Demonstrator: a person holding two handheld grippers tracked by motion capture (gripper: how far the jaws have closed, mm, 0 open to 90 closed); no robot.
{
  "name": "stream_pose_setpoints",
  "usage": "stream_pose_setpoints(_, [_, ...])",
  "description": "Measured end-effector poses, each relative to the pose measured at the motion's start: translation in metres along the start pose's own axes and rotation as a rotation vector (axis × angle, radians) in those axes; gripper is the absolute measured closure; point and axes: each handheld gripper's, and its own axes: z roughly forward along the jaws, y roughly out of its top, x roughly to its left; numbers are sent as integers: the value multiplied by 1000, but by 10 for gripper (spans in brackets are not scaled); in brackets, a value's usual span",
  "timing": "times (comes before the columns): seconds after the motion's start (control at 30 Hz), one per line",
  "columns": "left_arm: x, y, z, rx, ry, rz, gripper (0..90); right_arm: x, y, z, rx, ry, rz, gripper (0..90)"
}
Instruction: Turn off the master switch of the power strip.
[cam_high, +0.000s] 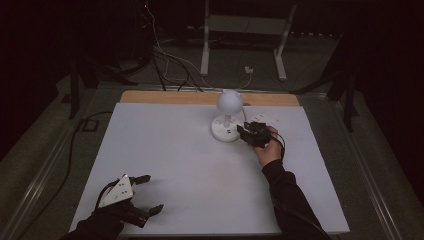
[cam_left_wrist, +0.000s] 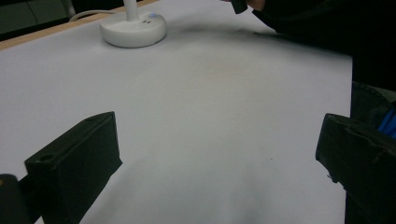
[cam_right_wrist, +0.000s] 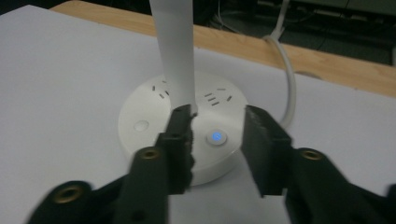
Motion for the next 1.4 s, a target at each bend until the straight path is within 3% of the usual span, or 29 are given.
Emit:
stream_pose_setpoints(0.13, [0,0,0,1,-1,1,4,-1,2,4,28,-23,13,808])
stream_pose_setpoints(0.37, [0,0,0,3,-6,0,4,-1,4,10,49,-51,-8,898])
stream_pose_setpoints(1.4, [0,0,0,-2,-3,4,4,4,1,40,83,-68,-14,900])
